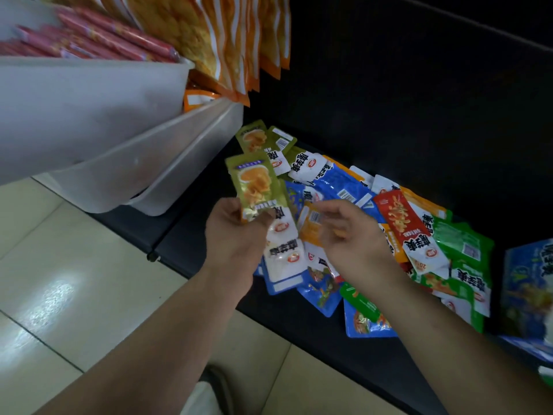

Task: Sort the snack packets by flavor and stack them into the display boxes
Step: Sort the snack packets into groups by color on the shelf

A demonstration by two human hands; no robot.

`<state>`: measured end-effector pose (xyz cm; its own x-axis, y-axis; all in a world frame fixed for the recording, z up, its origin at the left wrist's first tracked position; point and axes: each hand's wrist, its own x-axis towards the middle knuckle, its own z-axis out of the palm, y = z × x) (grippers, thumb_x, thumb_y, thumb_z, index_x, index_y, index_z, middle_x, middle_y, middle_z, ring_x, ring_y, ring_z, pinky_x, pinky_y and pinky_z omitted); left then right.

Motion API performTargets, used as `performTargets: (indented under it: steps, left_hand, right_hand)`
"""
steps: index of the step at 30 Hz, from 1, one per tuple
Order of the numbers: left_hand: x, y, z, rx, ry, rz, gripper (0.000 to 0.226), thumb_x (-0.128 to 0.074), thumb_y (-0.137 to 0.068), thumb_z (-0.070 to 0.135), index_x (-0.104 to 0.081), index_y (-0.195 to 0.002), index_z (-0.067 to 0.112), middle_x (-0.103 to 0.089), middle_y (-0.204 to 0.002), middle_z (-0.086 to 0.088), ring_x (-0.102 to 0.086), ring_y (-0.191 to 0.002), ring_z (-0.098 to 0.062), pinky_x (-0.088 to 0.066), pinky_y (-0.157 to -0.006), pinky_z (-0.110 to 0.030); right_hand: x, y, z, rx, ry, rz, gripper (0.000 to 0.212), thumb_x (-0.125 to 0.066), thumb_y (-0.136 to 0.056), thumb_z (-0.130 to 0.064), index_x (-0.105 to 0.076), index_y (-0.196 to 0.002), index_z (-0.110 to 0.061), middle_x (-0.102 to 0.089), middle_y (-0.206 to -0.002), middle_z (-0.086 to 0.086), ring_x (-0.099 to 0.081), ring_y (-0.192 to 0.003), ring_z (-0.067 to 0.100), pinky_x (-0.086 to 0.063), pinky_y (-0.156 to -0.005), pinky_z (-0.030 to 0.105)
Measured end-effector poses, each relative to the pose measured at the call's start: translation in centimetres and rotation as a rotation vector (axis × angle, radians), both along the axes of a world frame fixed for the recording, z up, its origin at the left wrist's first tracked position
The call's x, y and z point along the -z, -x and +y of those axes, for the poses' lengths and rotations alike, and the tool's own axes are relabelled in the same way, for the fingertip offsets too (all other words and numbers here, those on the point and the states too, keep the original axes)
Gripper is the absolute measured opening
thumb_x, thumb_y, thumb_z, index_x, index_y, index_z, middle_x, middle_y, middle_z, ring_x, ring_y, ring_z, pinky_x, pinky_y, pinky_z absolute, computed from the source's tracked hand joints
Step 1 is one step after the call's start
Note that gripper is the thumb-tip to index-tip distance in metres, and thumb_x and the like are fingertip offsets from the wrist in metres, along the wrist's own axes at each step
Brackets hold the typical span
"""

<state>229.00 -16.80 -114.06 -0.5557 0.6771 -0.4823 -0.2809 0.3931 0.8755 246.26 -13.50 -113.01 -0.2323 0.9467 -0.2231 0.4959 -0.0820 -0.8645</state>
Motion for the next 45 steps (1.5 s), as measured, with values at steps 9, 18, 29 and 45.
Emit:
performTargets:
  steps: [9, 18, 29, 45]
  left_hand:
    - [-5.1, 2.7, -1.2, -0.097, -0.249, -0.106, 0.033, -0.077, -0.091, 0.006, -0.065, -0.122, 0.005, -0.079, -0.109, -0.010, -0.077, -0.099, -0.030, -0.061, -0.091, -0.056]
    - [-5.5, -2.8, -3.3, 0.417, -0.167, -0.138, 0.021, -0.075, -0.088, 0.002, -0.070, -0.107, 0.009, -0.079, -0.105, -0.011, -0.076, -0.100, -0.033, -0.059, -0.089, -0.050]
    - [-2.3, -12.7, -5.4, 0.539, -0.003, -0.291, 0.024, -0.069, -0.100, 0.026, -0.064, -0.121, 0.036, -0.078, -0.113, -0.003, -0.076, -0.103, -0.027, -0.062, -0.087, -0.055]
    - [-1.6, -23.3, -8.3, 0.751, 0.034, 0.114, 0.051, -0.082, -0.088, 0.025, -0.058, -0.124, 0.051, -0.076, -0.094, 0.000, -0.075, -0.087, -0.022, -0.065, -0.076, -0.045]
  right_hand:
    - [-5.5, -0.6, -2.2, 0.081, 0.070, 0.125, 0.037, -0.073, -0.094, -0.039, -0.060, -0.125, -0.053, -0.057, -0.134, -0.031, -0.050, -0.130, -0.009, -0.046, -0.102, 0.023]
    - [-10.0, -6.3, -3.2, -0.185, -0.027, -0.443, 0.082, -0.080, -0.084, -0.044, -0.034, -0.151, -0.052, -0.042, -0.142, -0.028, -0.025, -0.131, -0.012, -0.026, -0.120, 0.029]
    - [-3.3, -12.6, -8.1, 0.267, 0.324, 0.012, 0.016, -0.073, -0.090, -0.020, -0.065, -0.103, -0.019, -0.074, -0.096, 0.012, -0.063, -0.073, 0.016, -0.048, -0.062, 0.034]
    - [-1.8, -24.8, -19.2, 0.773, 0.381, 0.141, 0.013, -0.074, -0.094, -0.017, -0.067, -0.103, -0.021, -0.078, -0.090, 0.001, -0.076, -0.080, 0.020, -0.060, -0.066, 0.041]
